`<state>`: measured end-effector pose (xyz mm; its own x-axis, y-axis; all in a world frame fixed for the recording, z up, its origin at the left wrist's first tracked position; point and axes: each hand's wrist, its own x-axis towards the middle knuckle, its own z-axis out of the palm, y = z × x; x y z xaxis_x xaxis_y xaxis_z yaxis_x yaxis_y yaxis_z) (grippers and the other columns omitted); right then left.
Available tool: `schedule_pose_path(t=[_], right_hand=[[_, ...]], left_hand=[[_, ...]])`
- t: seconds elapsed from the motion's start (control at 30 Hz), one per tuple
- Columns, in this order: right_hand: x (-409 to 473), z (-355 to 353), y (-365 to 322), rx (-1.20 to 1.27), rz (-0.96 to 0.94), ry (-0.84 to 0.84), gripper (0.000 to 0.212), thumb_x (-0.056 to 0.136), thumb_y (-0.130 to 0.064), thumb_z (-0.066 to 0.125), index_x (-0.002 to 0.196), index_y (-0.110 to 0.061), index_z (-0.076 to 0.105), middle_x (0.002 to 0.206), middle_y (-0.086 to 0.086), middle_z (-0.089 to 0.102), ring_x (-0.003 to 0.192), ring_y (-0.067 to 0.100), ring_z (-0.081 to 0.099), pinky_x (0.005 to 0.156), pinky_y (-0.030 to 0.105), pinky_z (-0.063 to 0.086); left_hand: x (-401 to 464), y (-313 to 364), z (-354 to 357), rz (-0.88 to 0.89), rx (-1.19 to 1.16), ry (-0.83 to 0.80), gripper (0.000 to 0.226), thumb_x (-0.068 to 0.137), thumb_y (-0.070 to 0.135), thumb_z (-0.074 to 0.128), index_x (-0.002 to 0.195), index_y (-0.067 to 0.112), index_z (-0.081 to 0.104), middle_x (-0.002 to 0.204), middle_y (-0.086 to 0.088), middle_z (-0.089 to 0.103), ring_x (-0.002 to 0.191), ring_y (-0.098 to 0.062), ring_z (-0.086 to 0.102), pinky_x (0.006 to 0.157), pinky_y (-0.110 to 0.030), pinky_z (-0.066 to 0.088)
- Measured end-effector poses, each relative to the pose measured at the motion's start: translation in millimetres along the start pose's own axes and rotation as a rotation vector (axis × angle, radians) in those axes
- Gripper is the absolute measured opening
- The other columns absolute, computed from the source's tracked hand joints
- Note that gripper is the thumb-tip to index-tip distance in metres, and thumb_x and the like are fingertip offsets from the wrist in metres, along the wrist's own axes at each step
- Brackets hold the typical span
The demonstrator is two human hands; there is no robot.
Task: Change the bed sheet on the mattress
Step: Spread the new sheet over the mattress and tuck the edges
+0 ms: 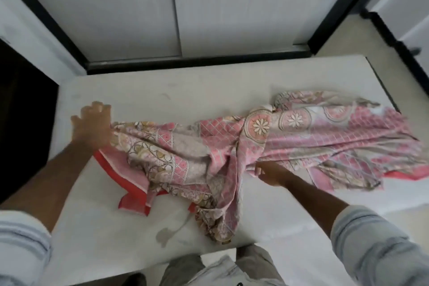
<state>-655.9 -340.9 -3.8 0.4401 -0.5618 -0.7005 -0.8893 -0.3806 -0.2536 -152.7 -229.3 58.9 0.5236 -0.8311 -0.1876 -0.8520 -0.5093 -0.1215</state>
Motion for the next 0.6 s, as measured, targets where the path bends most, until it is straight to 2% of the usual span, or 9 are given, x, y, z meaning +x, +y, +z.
schedule_pose_path(t=[0.1,0.13,0.2,0.27,0.33,0.4,0.47,0.53,0.6], right_hand=[[3,34,-10,0.095,0.154,-0.046,0.026,0.1,-0.023,0.05,0.123,-0.014,0.061,0.135,0.007,0.061,0.122,0.025,0.056,0.097,0.031,0.044],[7,46,-14,0.129,0.197,-0.065,0.028,0.1,-0.027,0.054,0.123,-0.014,0.059,0.134,0.008,0.062,0.122,0.025,0.057,0.098,0.032,0.045],[15,69,-23,0.213,0.261,-0.093,0.035,0.099,-0.034,0.057,0.126,-0.011,0.055,0.132,0.011,0.062,0.121,0.028,0.058,0.098,0.033,0.046],[31,89,-33,0.317,0.322,-0.084,0.046,0.098,-0.043,0.057,0.13,-0.01,0.051,0.133,0.014,0.061,0.121,0.03,0.058,0.098,0.034,0.046],[53,113,-40,0.43,0.376,-0.064,0.058,0.095,-0.051,0.057,0.136,-0.011,0.045,0.137,0.013,0.058,0.123,0.032,0.057,0.099,0.036,0.046],[75,132,-47,0.495,0.438,-0.017,0.067,0.091,-0.059,0.057,0.138,-0.013,0.042,0.136,0.009,0.058,0.122,0.032,0.058,0.096,0.039,0.047],[93,146,-51,0.404,0.485,0.033,0.063,0.089,-0.062,0.055,0.132,-0.016,0.045,0.125,0.004,0.063,0.114,0.03,0.062,0.089,0.039,0.046],[102,153,-56,0.285,0.472,0.087,0.04,0.094,-0.05,0.051,0.12,-0.02,0.05,0.113,0.002,0.067,0.103,0.029,0.066,0.088,0.039,0.05],[102,156,-57,0.306,0.449,0.128,0.019,0.096,-0.036,0.046,0.105,-0.022,0.055,0.103,0.003,0.069,0.092,0.028,0.066,0.083,0.039,0.052]], left_hand=[[-23,55,57,0.243,-0.189,-0.206,0.028,0.095,0.019,0.059,0.122,0.014,0.06,0.122,-0.011,0.059,0.109,-0.032,0.061,0.091,-0.049,0.05],[-34,80,75,0.334,-0.264,-0.333,0.02,0.097,0.02,0.057,0.116,0.016,0.061,0.119,-0.007,0.061,0.105,-0.025,0.063,0.091,-0.045,0.05],[-64,128,112,0.437,-0.416,-0.718,0.014,0.097,0.026,0.057,0.108,0.019,0.061,0.114,-0.008,0.065,0.098,-0.021,0.064,0.085,-0.037,0.051],[-94,172,159,0.475,-0.488,-0.982,0.032,0.095,0.038,0.064,0.116,0.015,0.059,0.114,-0.012,0.066,0.094,-0.018,0.062,0.08,-0.033,0.049],[-126,209,204,0.492,-0.521,-1.066,0.057,0.084,0.061,0.068,0.12,0.019,0.057,0.116,-0.006,0.066,0.095,-0.011,0.058,0.083,-0.03,0.05],[-156,235,237,0.487,-0.495,-1.029,0.072,0.07,0.077,0.063,0.115,0.022,0.057,0.118,0.0,0.063,0.103,-0.014,0.06,0.089,-0.036,0.052],[-180,251,265,0.498,-0.404,-0.816,0.071,0.069,0.071,0.061,0.115,0.017,0.057,0.115,-0.002,0.057,0.105,-0.022,0.059,0.085,-0.035,0.047],[-195,255,277,0.531,-0.375,-0.543,0.044,0.076,0.052,0.067,0.104,0.017,0.062,0.099,-0.001,0.064,0.092,-0.024,0.064,0.073,-0.032,0.043],[-201,250,281,0.522,-0.423,-0.426,0.019,0.083,0.037,0.064,0.096,0.024,0.063,0.089,0.003,0.068,0.084,-0.022,0.067,0.069,-0.032,0.045]])
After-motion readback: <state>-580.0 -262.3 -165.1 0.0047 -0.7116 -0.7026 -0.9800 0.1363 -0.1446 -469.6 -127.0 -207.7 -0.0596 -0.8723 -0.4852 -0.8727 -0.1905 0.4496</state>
